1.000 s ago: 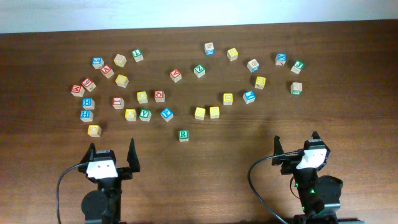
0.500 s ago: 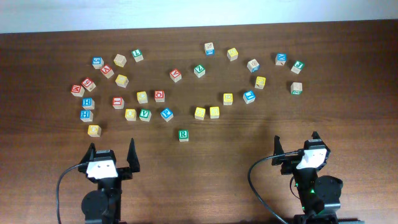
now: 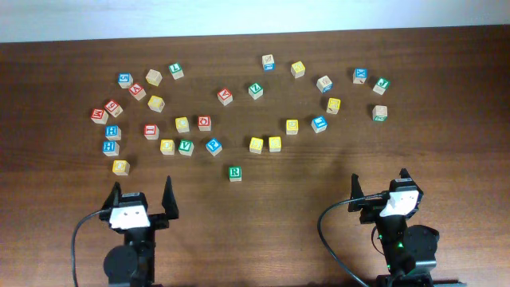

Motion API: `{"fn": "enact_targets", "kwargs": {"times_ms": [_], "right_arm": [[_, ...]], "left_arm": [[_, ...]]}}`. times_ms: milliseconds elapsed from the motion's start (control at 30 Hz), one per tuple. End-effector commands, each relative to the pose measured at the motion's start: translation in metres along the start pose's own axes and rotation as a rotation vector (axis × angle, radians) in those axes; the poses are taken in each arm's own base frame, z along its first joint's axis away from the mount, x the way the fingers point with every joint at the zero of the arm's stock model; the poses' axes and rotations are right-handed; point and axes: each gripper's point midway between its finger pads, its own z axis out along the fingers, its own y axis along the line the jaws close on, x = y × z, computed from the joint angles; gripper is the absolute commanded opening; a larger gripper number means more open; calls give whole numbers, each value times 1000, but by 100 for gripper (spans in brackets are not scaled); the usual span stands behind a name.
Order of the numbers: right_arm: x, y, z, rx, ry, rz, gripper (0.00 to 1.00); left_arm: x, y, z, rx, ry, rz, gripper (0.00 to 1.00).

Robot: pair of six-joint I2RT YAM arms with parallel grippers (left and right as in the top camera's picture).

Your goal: Spell out ICRA

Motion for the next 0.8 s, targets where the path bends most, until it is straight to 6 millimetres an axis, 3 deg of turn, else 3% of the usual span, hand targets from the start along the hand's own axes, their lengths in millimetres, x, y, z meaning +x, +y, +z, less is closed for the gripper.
{"fn": "enact_targets", "kwargs": {"times_ms": [0, 33, 67, 133, 167, 200, 233, 333, 400, 433, 467, 533, 567, 633, 733, 767], "right_arm": [[4, 0, 0, 3, 9, 8, 98], [4, 0, 0, 3, 9, 8, 98], [4, 0, 0, 3, 9, 8, 98], [4, 0, 0, 3, 9, 8, 98], [4, 0, 0, 3, 9, 8, 98], [4, 0, 0, 3, 9, 8, 98], [4, 0, 0, 3, 9, 8, 98], [4, 0, 0, 3, 9, 8, 98], [4, 0, 0, 3, 9, 8, 98], [4, 0, 0, 3, 9, 8, 98], [4, 0, 0, 3, 9, 8, 99], [4, 0, 0, 3, 9, 8, 98], [4, 0, 0, 3, 9, 8, 98], [4, 0, 0, 3, 9, 8, 98], [4, 0, 0, 3, 9, 8, 98], [4, 0, 0, 3, 9, 8, 98]], "left_arm": [[-13, -42, -6, 252, -55, -4, 99], [-38, -61, -14, 363, -159, 12, 99], [-90, -63, -30, 382, -389, 45, 99], [-154, -50, -60, 307, -653, 57, 99], [-173, -42, -68, 263, -700, 46, 99], [-205, -36, -77, 230, -694, 34, 99], [-217, -35, -71, 228, -577, 26, 99], [-219, -30, -42, 186, -106, 73, 99], [-230, -60, -23, 372, 116, 103, 99], [-237, -64, -3, 391, 161, 95, 99], [-232, -56, 20, 331, 239, 25, 99], [-199, -49, 61, 256, 506, -65, 99], [-176, -52, 85, 260, 656, -79, 99], [-110, -41, 127, 137, 897, -150, 99], [-42, 8, 161, -191, 1045, -467, 99], [-25, 16, 165, -219, 1081, -472, 99]]}}
